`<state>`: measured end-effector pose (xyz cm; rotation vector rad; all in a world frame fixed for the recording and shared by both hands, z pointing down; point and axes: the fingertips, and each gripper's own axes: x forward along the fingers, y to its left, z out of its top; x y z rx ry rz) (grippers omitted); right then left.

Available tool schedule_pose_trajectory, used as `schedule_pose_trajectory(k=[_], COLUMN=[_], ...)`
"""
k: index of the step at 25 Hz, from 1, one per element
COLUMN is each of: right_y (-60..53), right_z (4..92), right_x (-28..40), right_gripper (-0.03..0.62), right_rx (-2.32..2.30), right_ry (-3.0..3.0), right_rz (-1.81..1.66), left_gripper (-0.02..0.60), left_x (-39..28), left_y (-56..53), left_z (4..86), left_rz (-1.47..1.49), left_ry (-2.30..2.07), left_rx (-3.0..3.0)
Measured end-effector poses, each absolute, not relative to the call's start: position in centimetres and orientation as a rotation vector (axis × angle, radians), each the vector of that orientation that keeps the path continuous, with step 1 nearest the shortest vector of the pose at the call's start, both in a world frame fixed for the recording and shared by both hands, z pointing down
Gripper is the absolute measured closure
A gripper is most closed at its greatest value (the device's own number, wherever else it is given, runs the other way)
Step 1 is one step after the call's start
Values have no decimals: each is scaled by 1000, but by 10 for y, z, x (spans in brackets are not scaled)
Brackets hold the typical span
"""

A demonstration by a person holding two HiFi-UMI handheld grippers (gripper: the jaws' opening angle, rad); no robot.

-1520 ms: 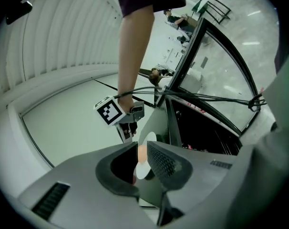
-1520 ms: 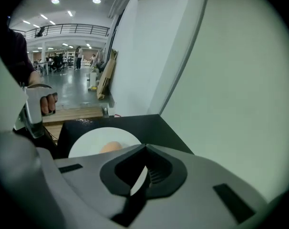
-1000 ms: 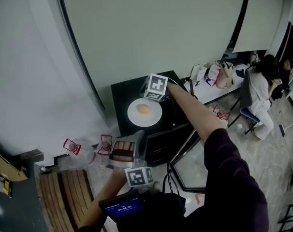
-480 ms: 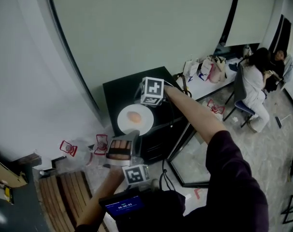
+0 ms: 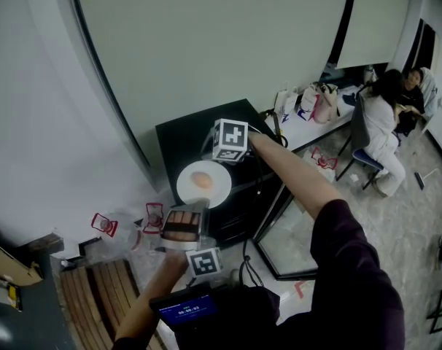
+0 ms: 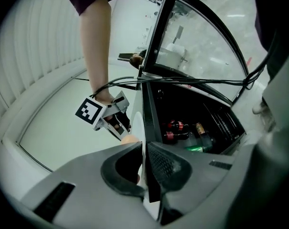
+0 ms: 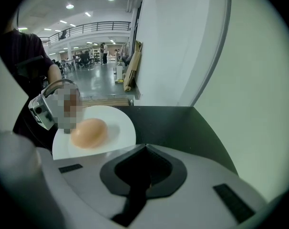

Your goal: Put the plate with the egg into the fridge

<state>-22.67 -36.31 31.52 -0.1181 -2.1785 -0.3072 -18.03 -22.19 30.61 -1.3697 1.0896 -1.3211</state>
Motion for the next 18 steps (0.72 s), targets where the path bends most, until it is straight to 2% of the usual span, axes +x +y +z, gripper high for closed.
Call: schedule_pose_trajectory(k=[10, 18], right_y=[-364, -312], right_z=[287, 192], right_x=[-220, -176], right_gripper=[586, 588], right_rx=[27, 596], right_ry=[-2324, -2808], right_rz=[-291, -377], left_gripper=[563, 563], left_x=[-179, -183], left_y=[-217, -194], left_z=[303, 286], left_rz=[-1336, -1279], left_ry=[1042, 1035], left_rx=[-1361, -1393])
